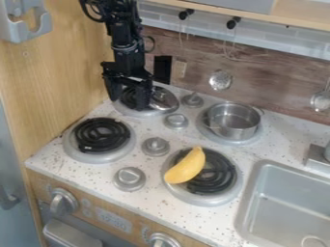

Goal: Move the silver pot to the left burner

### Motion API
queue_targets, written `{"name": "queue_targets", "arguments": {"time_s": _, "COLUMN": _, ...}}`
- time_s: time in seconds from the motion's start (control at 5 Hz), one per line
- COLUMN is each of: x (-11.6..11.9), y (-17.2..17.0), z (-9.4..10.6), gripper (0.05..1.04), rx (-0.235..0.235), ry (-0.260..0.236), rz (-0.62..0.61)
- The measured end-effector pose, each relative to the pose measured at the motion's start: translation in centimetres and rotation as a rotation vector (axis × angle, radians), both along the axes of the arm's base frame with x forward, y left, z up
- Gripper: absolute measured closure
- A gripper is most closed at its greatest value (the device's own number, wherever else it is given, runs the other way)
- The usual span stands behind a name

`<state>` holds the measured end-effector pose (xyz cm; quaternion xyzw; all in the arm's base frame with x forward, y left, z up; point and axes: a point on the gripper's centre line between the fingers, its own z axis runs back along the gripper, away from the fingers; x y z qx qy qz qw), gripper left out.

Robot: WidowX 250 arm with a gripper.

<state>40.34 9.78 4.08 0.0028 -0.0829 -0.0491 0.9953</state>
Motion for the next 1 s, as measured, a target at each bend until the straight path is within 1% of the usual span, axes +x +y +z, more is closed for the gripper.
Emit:
{"name": "queue_targets", "arguments": {"time_s": 0.2, "x": -0.8, "y": -0.2, "z": -2.0, "gripper": 0.085, "rx": -0.015, "ry": 0.055, "rz": -0.001}}
{"name": "queue_targets", "arguments": {"time_s": 0.4, "x": -0.9, "y": -1.7, "z": -2.6, "gripper": 0.085, "rx": -0.009, "ry": 0.066, "rz": -0.055}}
{"name": "queue_targets", "arguments": {"time_s": 0.6, "x": -0.3, "y": -5.4, "z": -2.6, "gripper": 0.085, "rx": -0.009, "ry": 0.064, "rz": -0.164}}
{"name": "queue_targets", "arguments": {"time_s": 0.8, "x": 0.3, "y": -10.1, "z": -2.5, "gripper": 0.085, "rx": -0.024, "ry": 0.036, "rz": -0.326}}
{"name": "queue_targets", "arguments": {"time_s": 1.0, "x": 0.8, "y": -14.5, "z": -2.0, "gripper": 0.085, "rx": -0.033, "ry": -0.004, "rz": -0.463}}
